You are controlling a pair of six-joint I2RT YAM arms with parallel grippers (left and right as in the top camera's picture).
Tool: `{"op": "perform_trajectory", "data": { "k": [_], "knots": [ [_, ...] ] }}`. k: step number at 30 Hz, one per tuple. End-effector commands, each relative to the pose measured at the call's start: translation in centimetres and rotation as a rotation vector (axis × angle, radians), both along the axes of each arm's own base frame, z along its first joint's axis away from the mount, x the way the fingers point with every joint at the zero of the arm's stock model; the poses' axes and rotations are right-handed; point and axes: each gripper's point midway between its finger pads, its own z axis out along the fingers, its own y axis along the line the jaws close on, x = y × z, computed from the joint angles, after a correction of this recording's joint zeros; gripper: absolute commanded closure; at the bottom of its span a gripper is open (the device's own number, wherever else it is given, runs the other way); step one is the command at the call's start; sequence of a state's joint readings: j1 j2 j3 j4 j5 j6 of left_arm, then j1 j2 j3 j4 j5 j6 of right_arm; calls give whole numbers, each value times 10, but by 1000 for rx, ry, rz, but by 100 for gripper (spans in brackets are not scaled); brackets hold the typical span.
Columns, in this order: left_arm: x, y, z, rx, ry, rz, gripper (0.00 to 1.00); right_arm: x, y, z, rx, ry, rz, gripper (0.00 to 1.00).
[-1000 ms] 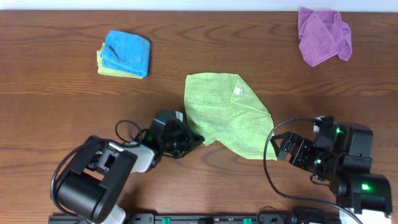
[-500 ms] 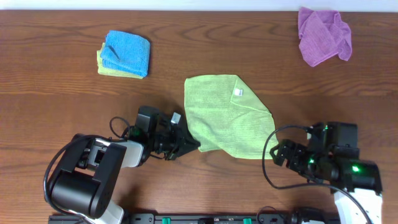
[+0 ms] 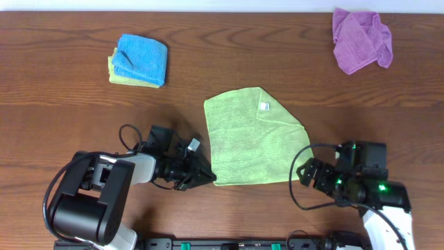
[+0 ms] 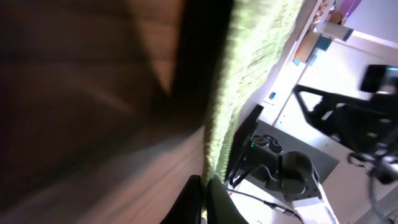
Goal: Fold the cloth
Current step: 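Move the right gripper to the cloth's lower right corner and grasp it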
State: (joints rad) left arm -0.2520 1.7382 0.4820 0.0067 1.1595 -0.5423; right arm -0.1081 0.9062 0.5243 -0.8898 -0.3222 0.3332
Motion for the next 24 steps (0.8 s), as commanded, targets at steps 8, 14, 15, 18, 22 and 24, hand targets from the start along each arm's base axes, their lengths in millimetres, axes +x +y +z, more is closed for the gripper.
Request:
{"op": "perform_trajectory", "data": {
  "k": [8, 14, 15, 18, 22, 24],
  "knots": [
    [1, 32, -23, 81, 113, 138, 94, -4, 0, -46, 39, 58, -82, 3],
    [1, 32, -23, 80, 112, 138, 94, 13, -2, -52, 43, 32, -105, 6],
    [1, 32, -23, 80, 112, 138, 94, 17, -2, -55, 47, 33, -115, 6],
    [1, 32, -23, 80, 113, 139, 94, 27, -3, -64, 54, 30, -127, 7],
    [1, 32, -23, 81, 114, 140, 94, 37, 9, -72, 132, 29, -105, 10],
    [1, 32, -23, 80, 114, 140, 94, 33, 13, -78, 156, 65, -106, 12]
  ]
}}
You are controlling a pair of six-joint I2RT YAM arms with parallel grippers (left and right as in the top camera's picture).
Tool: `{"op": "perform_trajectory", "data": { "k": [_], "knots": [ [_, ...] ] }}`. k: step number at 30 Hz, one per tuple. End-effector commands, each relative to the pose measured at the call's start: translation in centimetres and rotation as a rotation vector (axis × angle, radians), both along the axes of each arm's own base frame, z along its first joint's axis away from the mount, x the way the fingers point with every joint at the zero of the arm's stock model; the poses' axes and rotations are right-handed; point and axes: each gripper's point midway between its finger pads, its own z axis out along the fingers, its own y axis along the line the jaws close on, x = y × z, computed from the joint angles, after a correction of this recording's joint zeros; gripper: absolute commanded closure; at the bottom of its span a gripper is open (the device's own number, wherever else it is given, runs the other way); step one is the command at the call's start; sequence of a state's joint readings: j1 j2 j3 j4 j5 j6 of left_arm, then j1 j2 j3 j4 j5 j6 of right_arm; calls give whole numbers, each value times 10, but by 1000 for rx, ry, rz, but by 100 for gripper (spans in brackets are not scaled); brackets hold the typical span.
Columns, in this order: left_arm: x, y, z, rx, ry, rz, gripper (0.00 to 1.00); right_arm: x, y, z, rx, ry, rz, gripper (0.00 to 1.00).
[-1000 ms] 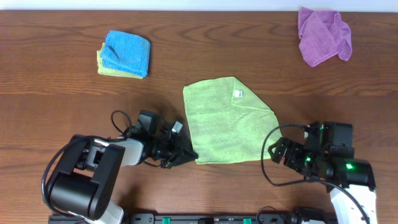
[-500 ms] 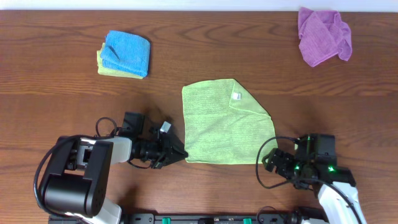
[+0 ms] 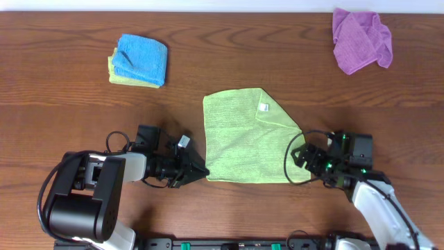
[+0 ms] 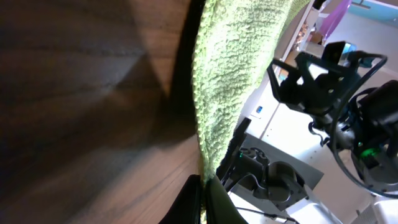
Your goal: Fold the cloth
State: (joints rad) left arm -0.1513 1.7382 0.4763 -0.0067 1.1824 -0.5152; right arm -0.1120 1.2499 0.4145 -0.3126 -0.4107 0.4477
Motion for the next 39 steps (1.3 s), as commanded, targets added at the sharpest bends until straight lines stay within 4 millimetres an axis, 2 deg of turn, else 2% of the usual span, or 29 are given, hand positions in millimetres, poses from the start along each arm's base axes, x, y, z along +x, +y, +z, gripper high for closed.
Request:
{"op": "perform_trajectory", "data": {
  "k": [1, 10, 13, 14, 15, 16, 18, 19, 20, 21, 25, 31, 35, 37, 39],
  "knots": [
    [-14, 13, -25, 96, 123, 57, 94, -34, 8, -33, 56, 175, -20, 13],
    [-11, 13, -24, 95, 126, 66, 94, -56, 19, -40, 104, 270, 30, 18],
    [-9, 14, -24, 94, 126, 72, 94, -70, 23, -40, 123, 322, 45, 25],
    [-7, 14, -24, 94, 124, 76, 94, -70, 24, -40, 124, 322, 47, 34],
    [-5, 15, -23, 93, 122, 82, 94, -70, 24, -40, 123, 322, 47, 60],
    [-2, 17, -22, 92, 117, 89, 94, -69, 24, -40, 122, 320, 47, 75],
    [2, 19, -21, 89, 111, 102, 94, -68, 22, -40, 115, 315, 46, 79],
    [5, 20, -21, 89, 108, 108, 94, -67, 22, -40, 114, 310, 46, 86],
    [7, 21, -20, 87, 104, 114, 94, -65, 22, -40, 112, 303, 46, 98],
    [10, 22, -19, 86, 99, 118, 94, -63, 22, -40, 109, 291, 46, 99],
    [18, 21, -15, 79, 98, 129, 94, -42, 20, -31, 103, 199, 51, 99],
    [49, 14, 8, 19, 74, 148, 94, 8, 16, 8, 90, 27, 50, 99],
    [86, 11, 32, -1, 17, 176, 94, 51, 18, 46, 85, -112, 55, 99],
    [111, 7, 50, -14, -56, 181, 94, 72, 24, 68, 63, -189, 66, 99],
    [125, 3, 63, -18, -108, 174, 94, 79, 28, 75, 32, -206, 70, 99]
  ]
}}
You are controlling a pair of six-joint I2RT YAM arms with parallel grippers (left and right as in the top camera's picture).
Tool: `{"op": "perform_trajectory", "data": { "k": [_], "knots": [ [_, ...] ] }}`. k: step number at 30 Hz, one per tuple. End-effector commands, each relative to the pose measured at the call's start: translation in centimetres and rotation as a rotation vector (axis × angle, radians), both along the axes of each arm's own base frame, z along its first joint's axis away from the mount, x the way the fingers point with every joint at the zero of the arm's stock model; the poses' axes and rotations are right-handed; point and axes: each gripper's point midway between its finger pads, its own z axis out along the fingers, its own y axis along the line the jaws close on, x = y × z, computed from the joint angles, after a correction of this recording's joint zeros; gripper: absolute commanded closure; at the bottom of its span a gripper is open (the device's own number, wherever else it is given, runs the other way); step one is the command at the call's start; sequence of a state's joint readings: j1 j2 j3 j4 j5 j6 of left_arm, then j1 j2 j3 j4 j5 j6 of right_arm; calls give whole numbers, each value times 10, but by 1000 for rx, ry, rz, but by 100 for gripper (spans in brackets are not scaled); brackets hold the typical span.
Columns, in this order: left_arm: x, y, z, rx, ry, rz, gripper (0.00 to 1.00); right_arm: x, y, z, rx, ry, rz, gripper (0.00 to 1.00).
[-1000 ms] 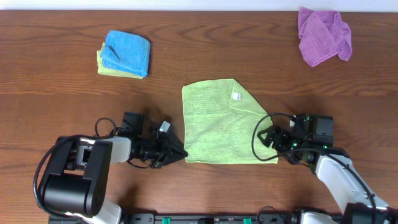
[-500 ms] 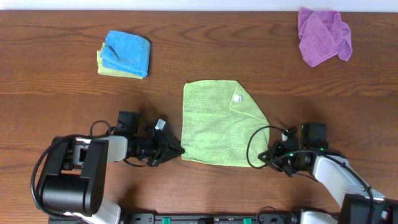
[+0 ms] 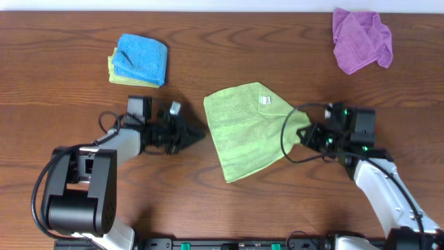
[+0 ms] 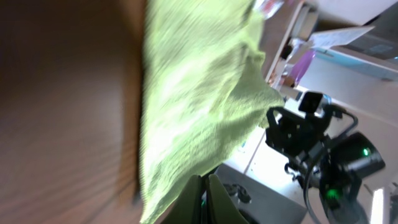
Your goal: Fold the cloth
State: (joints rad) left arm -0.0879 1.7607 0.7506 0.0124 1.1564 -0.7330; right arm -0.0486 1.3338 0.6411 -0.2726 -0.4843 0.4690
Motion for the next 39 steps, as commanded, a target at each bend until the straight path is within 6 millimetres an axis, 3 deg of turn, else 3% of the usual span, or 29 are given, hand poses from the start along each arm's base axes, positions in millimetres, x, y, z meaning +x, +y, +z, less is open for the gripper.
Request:
{"op": "perform_trajectory", "data": {
  "k": [1, 6, 11, 15, 18, 20, 21, 22, 24, 27, 39],
  "knots": [
    [24, -6, 20, 0, -55, 5, 94, 10, 8, 14, -35, -30, -6, 99],
    [21, -8, 18, 19, -65, -15, 94, 4, 14, 12, -33, -5, 9, 99],
    [-13, 9, -20, 185, 151, 4, 88, 3, 14, 11, -33, 1, 10, 99],
    [-42, 6, -25, 145, 263, -22, 79, 1, 14, 9, -33, 12, 10, 99],
    [-60, 2, -35, 145, 337, -22, 65, 0, 14, 9, -33, 15, 10, 99],
    [-70, 0, -43, 143, 380, -8, 44, 0, 14, 9, -33, 15, 10, 99],
    [-72, -1, -47, 139, 390, 3, 27, 0, 14, 9, -32, 15, 10, 99],
    [-74, -2, -50, 129, 395, 14, 17, 0, 15, 9, -30, 15, 12, 99],
    [-74, -4, -54, 106, 389, 39, 8, 0, 16, 10, -24, 15, 16, 99],
    [-72, -8, -56, 81, 370, 69, 2, -1, 17, 10, -17, 16, 21, 99],
    [-84, -45, -69, 152, 274, 40, 5, -2, 23, 13, 24, 23, 29, 99]
  ]
}}
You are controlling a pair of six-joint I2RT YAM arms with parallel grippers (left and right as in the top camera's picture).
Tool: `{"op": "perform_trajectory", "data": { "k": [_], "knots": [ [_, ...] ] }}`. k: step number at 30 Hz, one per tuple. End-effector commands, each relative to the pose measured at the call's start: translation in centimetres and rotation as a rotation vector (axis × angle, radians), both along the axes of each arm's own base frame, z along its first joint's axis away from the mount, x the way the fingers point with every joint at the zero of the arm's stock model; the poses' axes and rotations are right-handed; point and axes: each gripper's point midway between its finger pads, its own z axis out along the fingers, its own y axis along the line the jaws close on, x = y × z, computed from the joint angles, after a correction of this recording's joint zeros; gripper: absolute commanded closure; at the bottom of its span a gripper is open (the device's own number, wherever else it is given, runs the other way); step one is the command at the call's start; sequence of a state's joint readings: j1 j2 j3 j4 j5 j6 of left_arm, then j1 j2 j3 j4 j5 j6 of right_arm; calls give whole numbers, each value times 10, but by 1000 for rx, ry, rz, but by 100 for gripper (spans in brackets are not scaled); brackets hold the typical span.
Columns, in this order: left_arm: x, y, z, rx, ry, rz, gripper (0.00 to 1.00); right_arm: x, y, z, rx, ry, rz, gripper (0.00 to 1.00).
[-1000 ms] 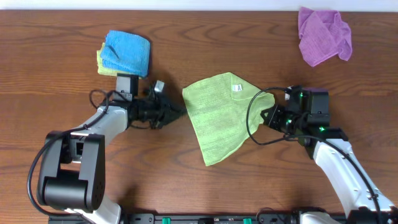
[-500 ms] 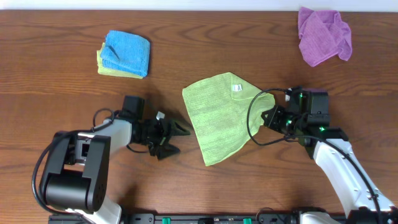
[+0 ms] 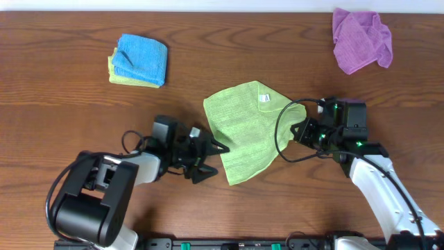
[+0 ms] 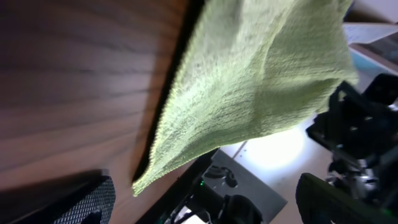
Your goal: Fold the cloth
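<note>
The green cloth (image 3: 243, 132) lies in the middle of the table, narrowing to a point at its near end. Its right corner is raised to my right gripper (image 3: 300, 130), which is shut on it. My left gripper (image 3: 208, 160) is open just left of the near point, with nothing between its fingers. In the left wrist view the green cloth (image 4: 255, 74) fills the upper part and its near tip hangs just above the wood. The two fingers (image 4: 84, 200) of the left gripper (image 4: 205, 205) stand far apart at the bottom corners.
A folded blue cloth (image 3: 141, 57) sits on a folded green one at the back left. A crumpled purple cloth (image 3: 361, 38) lies at the back right. The brown wooden table (image 3: 62, 118) runs under everything.
My left gripper was shut at the cloth's left edge; now it is open and nearer the front, beside the cloth's near point. The right gripper still holds the right corner.
The cloth lay flat with my left gripper shut at its near left corner and my right at its near right corner. Then both stood slightly farther back. Then the cloth was drawn into a pointed shape with its right corner lifted. Now the left gripper is open.
</note>
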State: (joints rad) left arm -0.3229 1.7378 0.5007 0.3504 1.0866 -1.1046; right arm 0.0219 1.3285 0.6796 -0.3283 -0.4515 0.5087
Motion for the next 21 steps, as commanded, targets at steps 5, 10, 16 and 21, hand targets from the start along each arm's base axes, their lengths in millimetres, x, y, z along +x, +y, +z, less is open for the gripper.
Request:
{"op": "perform_trajectory", "data": {
  "k": [5, 10, 16, 21],
  "knots": [
    [-7, 0, -42, 212, 31, 86, 2, -1, 9, 8, 50, -6, 20, 99],
    [-8, -4, -50, 268, 12, 100, 0, -1, 12, 10, 65, -7, 29, 99],
    [-5, -8, -54, 311, 11, 146, 8, -2, 14, 11, 74, -7, 36, 99],
    [-8, -15, -61, 351, 6, 168, 14, -2, 16, 13, 88, -8, 42, 99]
  ]
}}
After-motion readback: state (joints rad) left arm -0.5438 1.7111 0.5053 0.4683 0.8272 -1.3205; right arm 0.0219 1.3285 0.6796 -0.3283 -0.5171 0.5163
